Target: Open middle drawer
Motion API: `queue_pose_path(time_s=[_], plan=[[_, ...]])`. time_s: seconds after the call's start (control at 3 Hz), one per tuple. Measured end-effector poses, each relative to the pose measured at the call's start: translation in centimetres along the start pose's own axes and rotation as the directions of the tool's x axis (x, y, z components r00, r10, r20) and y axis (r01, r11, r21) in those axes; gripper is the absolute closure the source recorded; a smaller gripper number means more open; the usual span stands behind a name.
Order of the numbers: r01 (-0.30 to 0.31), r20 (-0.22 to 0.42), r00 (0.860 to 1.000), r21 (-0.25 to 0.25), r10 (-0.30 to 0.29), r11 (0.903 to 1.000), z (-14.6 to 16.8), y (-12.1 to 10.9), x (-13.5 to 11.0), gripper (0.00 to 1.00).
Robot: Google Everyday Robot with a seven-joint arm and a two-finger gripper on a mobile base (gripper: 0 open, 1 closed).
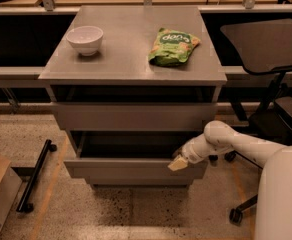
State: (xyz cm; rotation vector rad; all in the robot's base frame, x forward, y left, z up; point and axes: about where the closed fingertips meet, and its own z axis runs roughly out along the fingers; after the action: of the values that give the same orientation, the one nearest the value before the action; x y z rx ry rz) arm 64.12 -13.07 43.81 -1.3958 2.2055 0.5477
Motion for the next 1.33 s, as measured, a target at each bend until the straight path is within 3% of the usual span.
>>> queue_pose_path(time_s=[0.33, 0.67, 1.0, 1.33], plan=[[-0.006, -0.06, 0.998, -0.04, 0.004, 0.9992, 0.4, 1.0, 0.2, 0.37], [-0.136, -0.14, 0.983, -0.098, 0.122, 0.9858, -0.8, 5.1, 1.8, 0.06], [-0.244, -0.183, 0.959, -0.139, 0.217, 0.9598, -1.8, 8.7, 2.9, 0.0], [-0.364, -0.239, 0.917, -0.171, 0.32, 0.9153, -3.1, 11.7, 4.3, 0.0]])
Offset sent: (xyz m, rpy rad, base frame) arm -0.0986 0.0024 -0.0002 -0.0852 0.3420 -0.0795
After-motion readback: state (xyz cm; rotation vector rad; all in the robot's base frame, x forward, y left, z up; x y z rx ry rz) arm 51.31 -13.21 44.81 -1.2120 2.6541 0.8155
